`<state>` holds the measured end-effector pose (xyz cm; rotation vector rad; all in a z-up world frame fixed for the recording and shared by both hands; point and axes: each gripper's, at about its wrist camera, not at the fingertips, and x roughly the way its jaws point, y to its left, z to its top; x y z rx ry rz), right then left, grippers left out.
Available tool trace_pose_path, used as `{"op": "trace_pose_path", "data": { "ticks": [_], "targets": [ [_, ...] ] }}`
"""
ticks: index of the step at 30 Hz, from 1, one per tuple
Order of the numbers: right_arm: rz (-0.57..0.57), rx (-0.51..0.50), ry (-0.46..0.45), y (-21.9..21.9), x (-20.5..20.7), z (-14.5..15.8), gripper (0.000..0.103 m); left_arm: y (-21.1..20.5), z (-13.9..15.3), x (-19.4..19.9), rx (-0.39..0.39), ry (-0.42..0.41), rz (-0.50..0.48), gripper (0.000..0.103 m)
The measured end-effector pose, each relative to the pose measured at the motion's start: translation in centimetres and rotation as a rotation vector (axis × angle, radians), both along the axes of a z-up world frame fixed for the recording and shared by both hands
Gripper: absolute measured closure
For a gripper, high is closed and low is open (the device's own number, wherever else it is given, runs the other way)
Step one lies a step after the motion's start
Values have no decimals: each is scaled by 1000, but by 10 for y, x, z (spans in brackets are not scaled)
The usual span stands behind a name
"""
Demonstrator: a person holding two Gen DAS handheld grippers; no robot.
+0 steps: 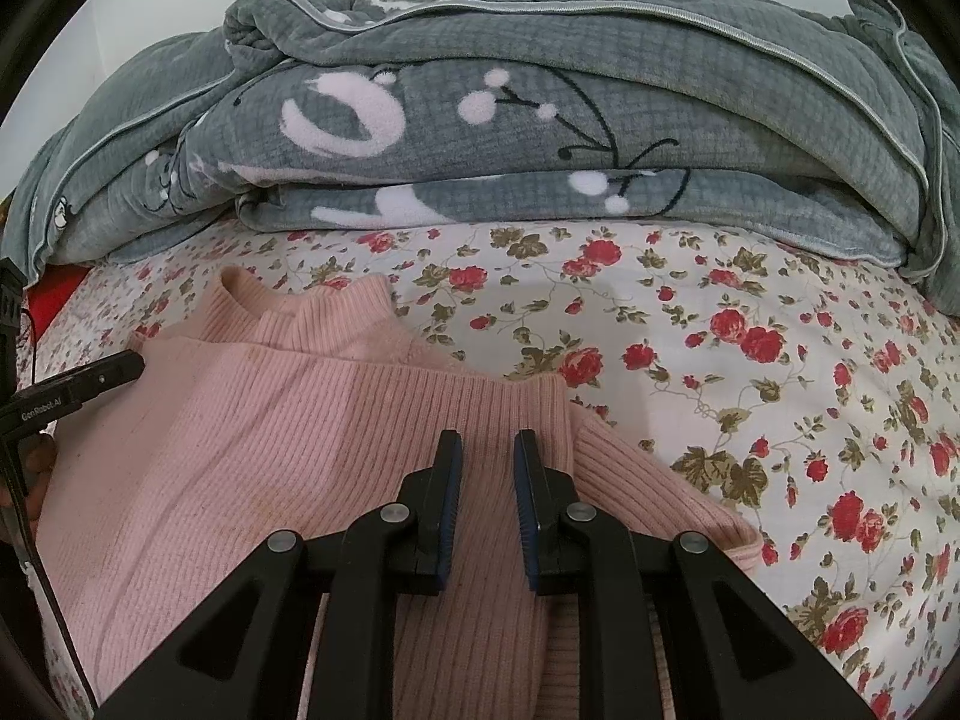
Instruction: Fold small clothes
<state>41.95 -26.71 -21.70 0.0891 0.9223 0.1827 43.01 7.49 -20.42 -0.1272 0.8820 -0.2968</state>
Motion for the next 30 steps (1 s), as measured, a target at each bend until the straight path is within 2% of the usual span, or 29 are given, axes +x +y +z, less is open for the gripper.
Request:
{"op": "trace_pose_path", "data": {
  "ticks": [3, 5, 8, 10, 13, 16, 18, 20, 21, 25, 28, 30],
  "targets": [
    [27, 53, 3, -3, -1, 1, 71, -3, 0, 0, 18, -5, -8, 68],
    [53, 102, 7, -4, -3, 4, 56, -4, 0, -1, 24, -11, -15, 66],
    [34, 91, -7, -5, -9, 16, 54, -6, 3, -4, 25, -25, -36, 58],
    [22, 58, -21, -5, -17, 28, 53, -7, 7, -7, 10, -39, -64, 46],
    [14, 25, -58, -2, -41, 51, 53, -8, 14, -15, 7, -72, -66, 44],
    [38, 91, -54, 0, -76, 64, 50, -10, 26, -26, 18, -115, -65, 44],
    [13, 119, -51, -1, -99, 66, 50, -9, 43, -41, 50, -181, -63, 44],
    [2, 142, -45, -1, -118, 66, 50, 1, 60, -61, 33, -237, -28, 44],
    [3, 153, -46, 1, -129, 67, 50, 11, 68, -75, -5, -236, -6, 43],
    [19, 135, -85, 21, -164, 72, 50, 36, 76, -118, -26, -190, 31, 43],
    [37, 83, -127, 47, -181, 71, 50, 60, 65, -153, -48, -129, 81, 42],
    [46, 49, -150, 66, -190, 67, 50, 73, 51, -170, -95, -70, 96, 42]
  ]
}}
